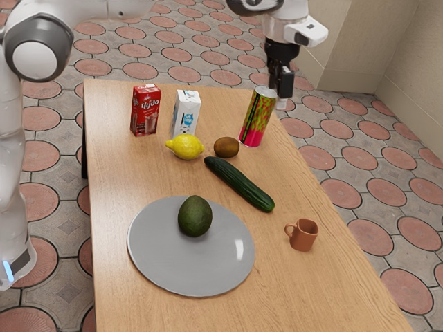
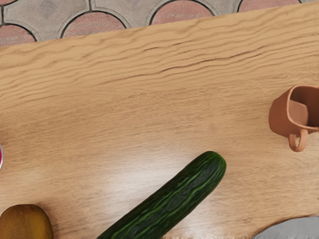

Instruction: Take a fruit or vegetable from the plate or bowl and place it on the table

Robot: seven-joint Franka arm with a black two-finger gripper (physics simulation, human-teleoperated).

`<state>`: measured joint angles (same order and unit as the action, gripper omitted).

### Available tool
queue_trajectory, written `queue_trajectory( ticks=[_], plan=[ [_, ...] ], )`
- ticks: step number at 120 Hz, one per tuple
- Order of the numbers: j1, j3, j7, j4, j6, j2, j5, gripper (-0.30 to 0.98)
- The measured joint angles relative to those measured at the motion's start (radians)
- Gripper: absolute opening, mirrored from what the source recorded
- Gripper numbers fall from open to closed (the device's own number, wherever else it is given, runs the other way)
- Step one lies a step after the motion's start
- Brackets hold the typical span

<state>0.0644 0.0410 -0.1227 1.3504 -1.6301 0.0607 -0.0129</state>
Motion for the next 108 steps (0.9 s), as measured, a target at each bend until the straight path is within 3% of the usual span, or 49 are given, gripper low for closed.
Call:
queue_trajectory(
  ticks=[39, 54, 83, 108],
  plan=[
    [-0.020, 0.003, -0.041, -0.006, 0.029, 0.007, 0.020, 0.69],
    [-0.022, -0.002, -0.226, -0.050, 0.101, 0.008, -0.015, 0.69],
    [0.003, -0.092, -0.624, -0.106, 0.229, 0.070, -0.072, 0.68],
    [0.027, -0.186, -0.867, 0.089, 0.261, 0.058, -0.075, 0.67]
  ],
)
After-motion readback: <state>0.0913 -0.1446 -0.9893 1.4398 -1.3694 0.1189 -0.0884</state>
